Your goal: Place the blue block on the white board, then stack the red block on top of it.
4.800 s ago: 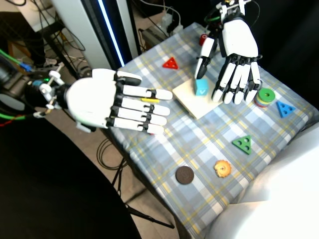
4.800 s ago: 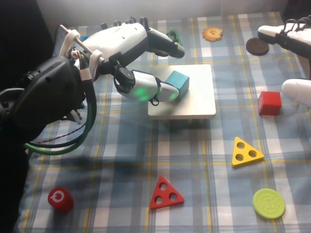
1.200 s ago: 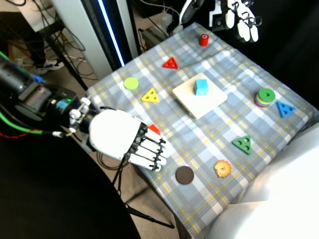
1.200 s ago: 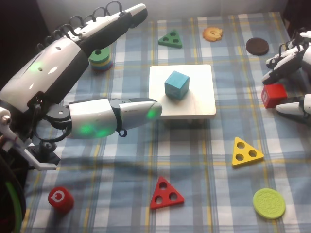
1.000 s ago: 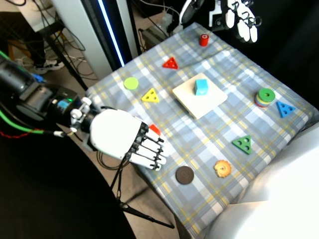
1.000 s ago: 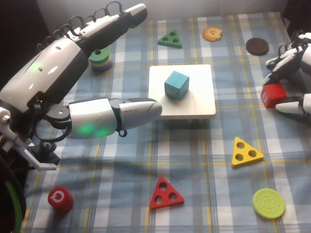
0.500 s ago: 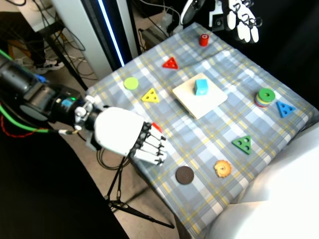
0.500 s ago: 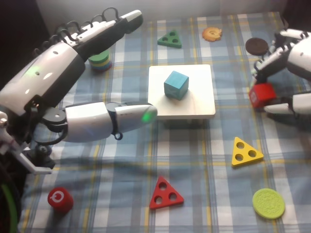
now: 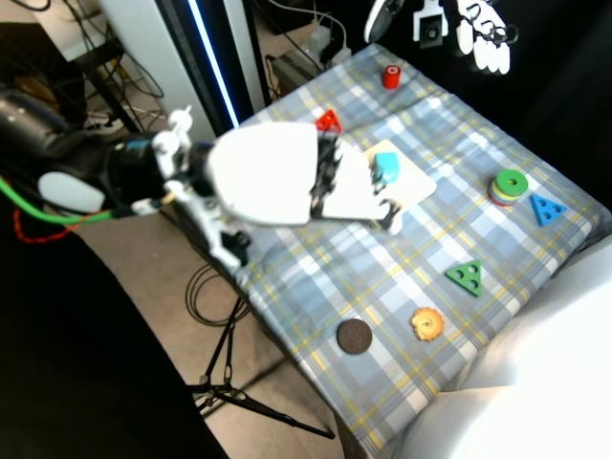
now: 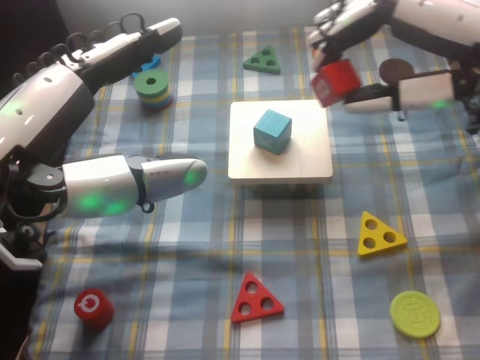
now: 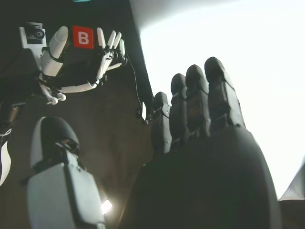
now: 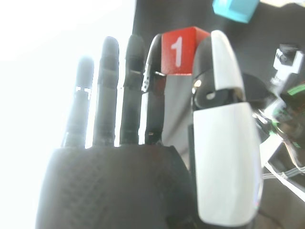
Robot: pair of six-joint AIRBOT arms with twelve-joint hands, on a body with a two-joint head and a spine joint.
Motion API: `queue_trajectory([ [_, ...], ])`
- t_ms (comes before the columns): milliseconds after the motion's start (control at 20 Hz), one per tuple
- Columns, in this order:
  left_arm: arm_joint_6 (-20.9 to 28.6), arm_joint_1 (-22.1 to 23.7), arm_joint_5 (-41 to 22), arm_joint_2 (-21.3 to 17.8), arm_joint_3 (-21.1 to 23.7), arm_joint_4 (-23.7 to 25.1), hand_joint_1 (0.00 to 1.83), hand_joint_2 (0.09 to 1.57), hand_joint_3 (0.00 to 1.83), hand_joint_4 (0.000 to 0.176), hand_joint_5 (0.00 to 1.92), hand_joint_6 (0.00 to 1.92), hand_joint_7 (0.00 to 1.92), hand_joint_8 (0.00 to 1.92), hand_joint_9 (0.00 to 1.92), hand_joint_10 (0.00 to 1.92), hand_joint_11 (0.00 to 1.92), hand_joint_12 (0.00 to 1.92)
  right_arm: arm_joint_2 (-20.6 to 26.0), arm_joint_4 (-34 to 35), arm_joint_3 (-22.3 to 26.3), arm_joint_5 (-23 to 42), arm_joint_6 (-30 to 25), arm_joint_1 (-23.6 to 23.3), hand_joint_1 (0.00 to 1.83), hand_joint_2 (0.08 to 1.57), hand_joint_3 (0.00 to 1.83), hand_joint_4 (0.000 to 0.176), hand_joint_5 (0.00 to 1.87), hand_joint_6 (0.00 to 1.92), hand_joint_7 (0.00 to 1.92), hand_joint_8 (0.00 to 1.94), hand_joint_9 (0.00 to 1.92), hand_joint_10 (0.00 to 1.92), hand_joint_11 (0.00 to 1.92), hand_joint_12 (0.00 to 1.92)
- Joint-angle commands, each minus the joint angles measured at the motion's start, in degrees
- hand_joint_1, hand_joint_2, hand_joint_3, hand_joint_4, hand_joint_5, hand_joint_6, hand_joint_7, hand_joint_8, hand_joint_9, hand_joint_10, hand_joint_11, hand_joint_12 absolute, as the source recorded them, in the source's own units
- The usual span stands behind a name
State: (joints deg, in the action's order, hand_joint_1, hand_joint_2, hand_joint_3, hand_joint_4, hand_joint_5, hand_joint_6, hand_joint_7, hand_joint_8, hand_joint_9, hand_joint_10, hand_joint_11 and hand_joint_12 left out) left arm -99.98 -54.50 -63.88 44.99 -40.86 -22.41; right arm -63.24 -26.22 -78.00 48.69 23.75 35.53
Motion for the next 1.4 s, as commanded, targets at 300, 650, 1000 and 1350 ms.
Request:
queue_trajectory([
  [300,0.56,0.76,-6.40,-0.20,-0.02,1.74,0.64,0.88,0.00,0.134,0.25,0.00,0.23,0.00,0.20,0.00,0.00,0.61,-5.33,-3.35,-4.46,5.26,-7.04,-4.46,1.18,1.04,0.00,0.000,1.14,0.71,0.86,0.00,0.71,0.00,0.02,1.12],
  [650,0.56,1.07,-5.85,-0.19,-0.22,2.11,0.66,0.88,0.00,0.127,0.25,0.00,0.24,0.00,0.19,0.00,0.00,0.46,-8.38,-7.27,-6.08,3.13,-8.71,-5.71,1.16,1.05,0.00,0.000,1.12,0.74,0.84,0.00,0.66,0.00,0.00,1.19],
  [1000,0.56,1.15,-5.99,-0.16,-0.15,2.13,0.69,0.88,0.00,0.109,0.26,0.00,0.24,0.00,0.18,0.00,0.00,0.40,-9.10,-8.69,-6.82,0.04,-9.35,-5.69,1.17,1.06,0.00,0.000,1.10,0.77,0.80,0.00,0.61,0.00,0.00,1.05],
  [1350,0.57,1.17,-6.13,-0.15,-0.09,2.11,0.67,0.88,0.00,0.117,0.26,0.00,0.25,0.00,0.20,0.00,0.00,0.48,-9.12,-9.25,-7.15,-0.95,-9.80,-5.69,1.18,1.07,0.00,0.000,1.08,0.81,0.76,0.00,0.58,0.01,0.00,0.99],
])
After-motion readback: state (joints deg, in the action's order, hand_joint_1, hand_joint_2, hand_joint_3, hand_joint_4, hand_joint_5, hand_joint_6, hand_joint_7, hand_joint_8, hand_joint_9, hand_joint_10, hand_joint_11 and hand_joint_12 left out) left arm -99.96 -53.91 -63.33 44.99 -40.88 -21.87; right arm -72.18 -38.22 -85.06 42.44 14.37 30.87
